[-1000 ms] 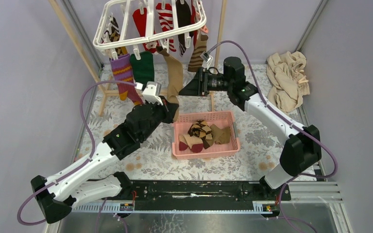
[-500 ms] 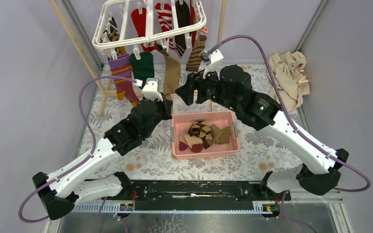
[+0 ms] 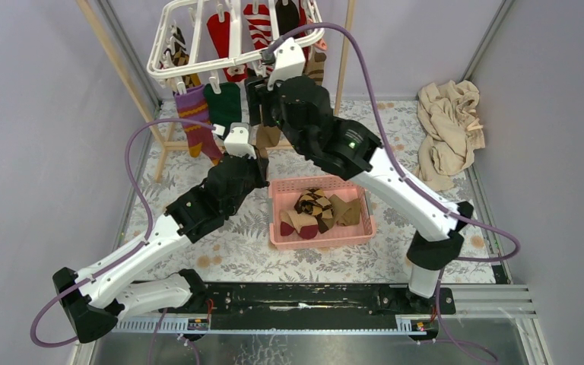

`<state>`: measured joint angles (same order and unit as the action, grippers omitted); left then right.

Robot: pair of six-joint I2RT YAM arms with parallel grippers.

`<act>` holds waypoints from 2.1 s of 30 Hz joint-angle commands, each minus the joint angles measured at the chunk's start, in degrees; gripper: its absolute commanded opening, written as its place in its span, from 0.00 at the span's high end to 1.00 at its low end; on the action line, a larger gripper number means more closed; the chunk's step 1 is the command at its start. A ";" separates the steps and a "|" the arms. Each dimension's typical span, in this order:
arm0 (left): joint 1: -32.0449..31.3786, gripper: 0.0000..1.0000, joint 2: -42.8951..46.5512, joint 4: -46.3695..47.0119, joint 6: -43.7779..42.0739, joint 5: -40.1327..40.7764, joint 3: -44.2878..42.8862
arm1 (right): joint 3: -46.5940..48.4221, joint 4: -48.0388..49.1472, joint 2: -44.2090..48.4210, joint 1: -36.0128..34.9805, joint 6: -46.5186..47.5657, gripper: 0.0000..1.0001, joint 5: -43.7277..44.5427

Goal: Remove the socks clipped to the hanger
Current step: Remove the sock from the hanger.

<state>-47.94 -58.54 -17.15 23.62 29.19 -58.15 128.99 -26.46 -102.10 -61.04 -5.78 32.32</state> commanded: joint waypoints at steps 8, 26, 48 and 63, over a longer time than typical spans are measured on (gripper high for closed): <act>0.18 1.00 -0.19 3.40 -1.11 1.66 0.87 | 7.24 6.16 -5.58 -2.13 5.42 0.30 11.48; 0.15 1.00 -0.07 3.54 -1.05 0.62 1.32 | 6.64 21.04 -10.13 -2.20 15.35 0.30 14.74; 0.18 1.00 -0.36 3.00 -1.56 -0.03 0.64 | 3.84 28.89 -9.82 0.75 19.13 0.33 17.92; 0.13 1.00 -1.88 3.56 -1.38 -0.54 0.67 | 2.82 23.56 -7.41 5.89 13.05 0.45 10.50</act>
<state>-47.94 -59.88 -16.64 23.29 28.86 -56.75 130.72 -3.49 -113.67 -55.61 8.93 45.58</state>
